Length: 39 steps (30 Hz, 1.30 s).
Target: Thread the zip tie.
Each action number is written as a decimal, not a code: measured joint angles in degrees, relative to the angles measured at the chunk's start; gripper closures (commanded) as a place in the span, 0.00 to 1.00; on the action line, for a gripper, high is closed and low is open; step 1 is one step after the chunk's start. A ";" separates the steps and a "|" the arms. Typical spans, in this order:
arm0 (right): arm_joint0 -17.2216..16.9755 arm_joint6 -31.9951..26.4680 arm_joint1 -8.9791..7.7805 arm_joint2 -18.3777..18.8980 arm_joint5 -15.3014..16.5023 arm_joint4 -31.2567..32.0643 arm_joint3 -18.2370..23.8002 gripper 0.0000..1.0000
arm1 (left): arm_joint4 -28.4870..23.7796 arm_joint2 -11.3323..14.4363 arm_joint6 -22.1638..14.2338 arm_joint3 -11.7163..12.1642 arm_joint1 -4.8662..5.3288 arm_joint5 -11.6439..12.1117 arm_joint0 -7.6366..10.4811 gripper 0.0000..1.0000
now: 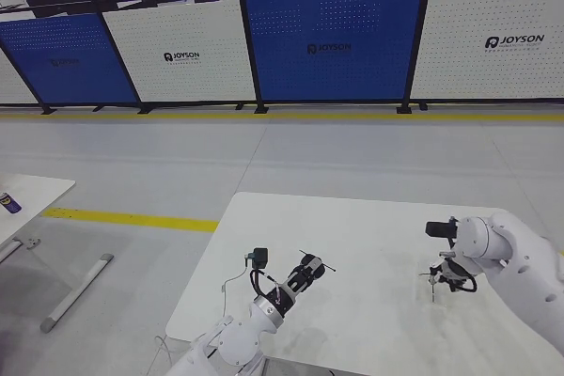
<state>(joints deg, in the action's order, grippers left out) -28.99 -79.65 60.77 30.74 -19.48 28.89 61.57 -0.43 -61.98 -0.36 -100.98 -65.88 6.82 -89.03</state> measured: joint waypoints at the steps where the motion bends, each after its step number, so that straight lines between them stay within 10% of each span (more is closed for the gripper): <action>1: 0.36 0.01 0.41 -0.40 0.00 -0.12 -0.74 0.69 | 0.00 0.00 0.00 0.00 0.00 0.00 0.00 1.00; 10: 2.66 0.03 3.32 -2.15 0.50 -1.41 -5.31 1.00 | 0.00 0.00 0.00 0.00 0.00 0.00 0.00 1.00; 39: 6.52 0.01 10.28 -5.36 3.23 -1.58 -19.48 1.00 | 0.00 0.00 0.00 0.00 0.00 0.00 0.00 1.00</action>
<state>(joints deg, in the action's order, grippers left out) -22.46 -79.64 71.05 25.38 -16.25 27.31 42.09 -0.43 -61.98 -0.36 -100.98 -65.88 6.82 -89.03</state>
